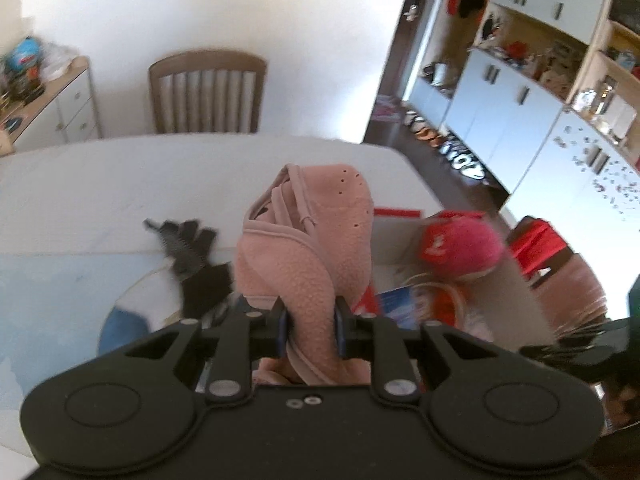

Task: Organize objects
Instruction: 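Lift the pink cloth bag with the left gripper and carry it into the box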

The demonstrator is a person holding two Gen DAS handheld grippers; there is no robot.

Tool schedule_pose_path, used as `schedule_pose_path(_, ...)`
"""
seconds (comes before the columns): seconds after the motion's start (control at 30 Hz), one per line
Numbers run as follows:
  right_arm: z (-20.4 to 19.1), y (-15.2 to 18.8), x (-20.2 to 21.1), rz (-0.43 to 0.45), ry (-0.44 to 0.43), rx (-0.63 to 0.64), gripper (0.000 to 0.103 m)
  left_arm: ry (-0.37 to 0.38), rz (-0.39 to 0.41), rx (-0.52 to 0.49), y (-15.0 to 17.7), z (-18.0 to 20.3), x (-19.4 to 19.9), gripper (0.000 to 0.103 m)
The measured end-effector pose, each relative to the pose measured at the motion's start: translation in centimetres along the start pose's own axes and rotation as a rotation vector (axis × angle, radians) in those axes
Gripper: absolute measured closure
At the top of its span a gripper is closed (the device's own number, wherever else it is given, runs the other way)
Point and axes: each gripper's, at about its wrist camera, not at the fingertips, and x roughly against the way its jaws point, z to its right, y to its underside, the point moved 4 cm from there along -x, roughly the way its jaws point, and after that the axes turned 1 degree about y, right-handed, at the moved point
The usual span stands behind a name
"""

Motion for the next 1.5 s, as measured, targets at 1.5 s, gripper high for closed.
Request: schedule_pose_path(1.5, 0.4, 0.2, 0.0, 0.011, -0.022, 0.009, 0.097, 0.034, -0.281, -0.250, 5.5, 12.6, -11.5, 0.082)
